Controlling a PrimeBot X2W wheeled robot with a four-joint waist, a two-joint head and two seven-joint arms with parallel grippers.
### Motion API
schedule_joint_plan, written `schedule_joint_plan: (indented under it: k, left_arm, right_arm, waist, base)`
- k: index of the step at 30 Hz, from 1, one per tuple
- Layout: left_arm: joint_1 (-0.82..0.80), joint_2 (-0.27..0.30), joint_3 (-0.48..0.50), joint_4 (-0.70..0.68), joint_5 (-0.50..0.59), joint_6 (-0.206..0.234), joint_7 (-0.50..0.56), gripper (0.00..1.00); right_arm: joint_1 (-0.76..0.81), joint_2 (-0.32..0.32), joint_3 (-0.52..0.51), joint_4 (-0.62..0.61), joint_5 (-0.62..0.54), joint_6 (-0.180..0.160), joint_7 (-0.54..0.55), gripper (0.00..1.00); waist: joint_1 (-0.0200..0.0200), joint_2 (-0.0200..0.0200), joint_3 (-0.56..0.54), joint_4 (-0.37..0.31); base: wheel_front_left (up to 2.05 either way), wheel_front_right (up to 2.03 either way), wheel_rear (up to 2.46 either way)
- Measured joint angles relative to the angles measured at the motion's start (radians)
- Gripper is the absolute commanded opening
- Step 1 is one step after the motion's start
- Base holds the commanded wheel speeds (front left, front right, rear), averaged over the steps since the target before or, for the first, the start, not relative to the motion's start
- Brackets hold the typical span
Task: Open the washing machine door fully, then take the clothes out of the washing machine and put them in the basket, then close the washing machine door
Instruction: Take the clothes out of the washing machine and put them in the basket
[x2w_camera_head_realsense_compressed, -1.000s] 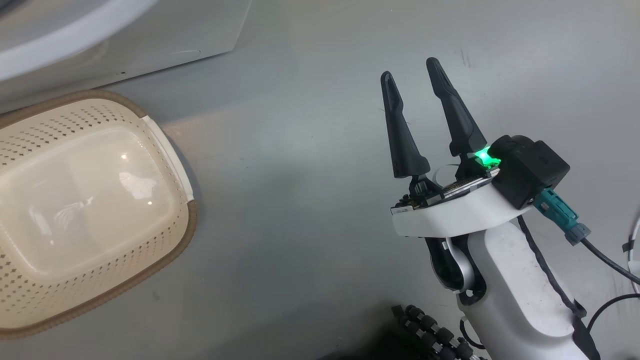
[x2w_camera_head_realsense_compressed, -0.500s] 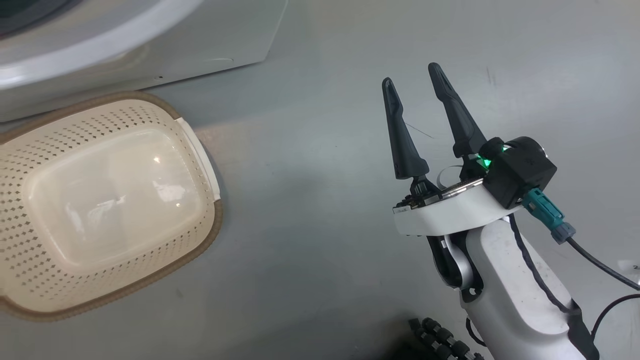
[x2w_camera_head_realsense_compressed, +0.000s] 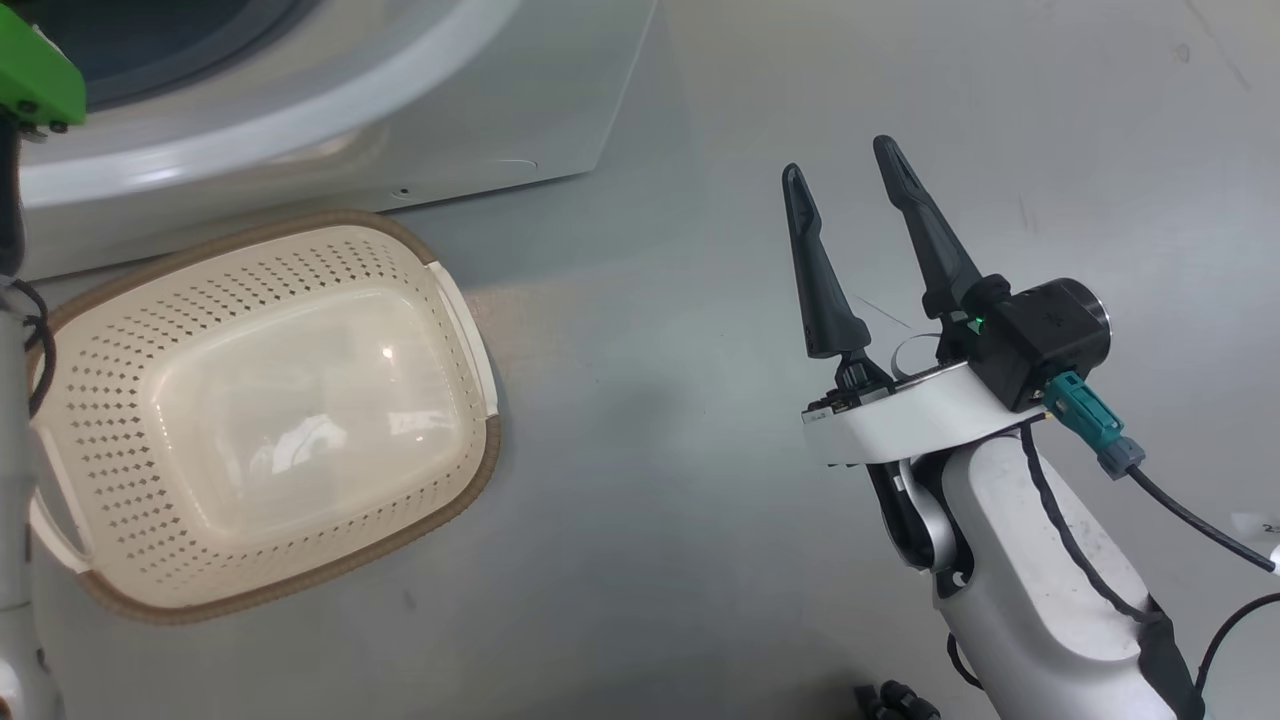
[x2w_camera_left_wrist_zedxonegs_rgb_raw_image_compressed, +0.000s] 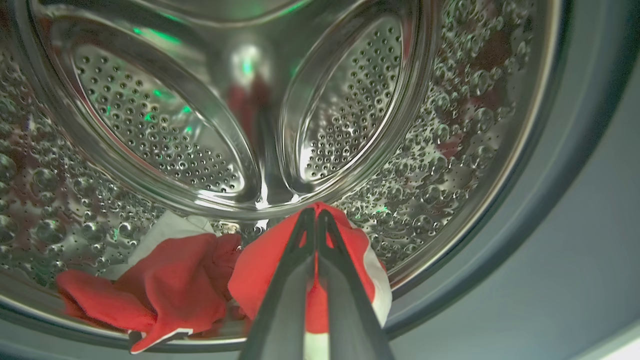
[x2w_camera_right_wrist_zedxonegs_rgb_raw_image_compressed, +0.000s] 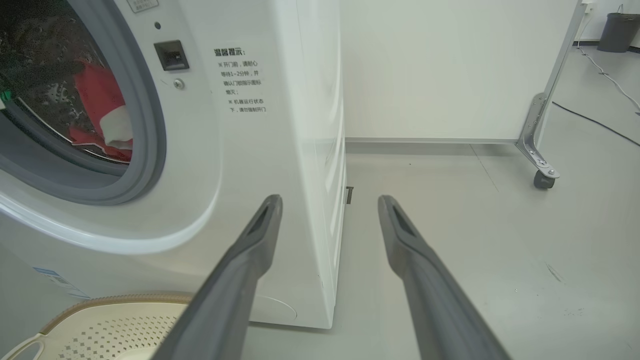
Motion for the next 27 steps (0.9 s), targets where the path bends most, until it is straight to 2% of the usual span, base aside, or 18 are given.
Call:
schedule_joint_plan:
  k: [9, 19, 27]
  left_arm:
    - [0.095, -0.041, 0.004, -0.090, 0.007, 0.006, -0.135, 0.00]
    - [0.211, -0.094, 0.015, -0.198, 0.007, 0.035, -0.258, 0.00]
    - [0.302, -0.130, 0.031, -0.320, 0.005, 0.058, -0.286, 0.00]
  right_arm:
    - [0.022, -0.003, -0.021, 0.026, -0.017, 0.009, 0.000, 1.00]
    - [0.075, -0.003, -0.055, 0.051, -0.033, 0.017, 0.000, 1.00]
    - [0.125, -0.004, -0.083, 0.067, -0.037, 0.026, 0.000, 1.00]
  waist:
    - [0.0000, 0.0000, -0.070, 0.032]
    - [0.0000, 0.0000, -0.159, 0.066]
    - [-0.0001, 0.0000, -0.246, 0.100]
  base:
    - [0.00, 0.00, 0.00]
    - [0.00, 0.00, 0.00]
    - [0.00, 0.00, 0.00]
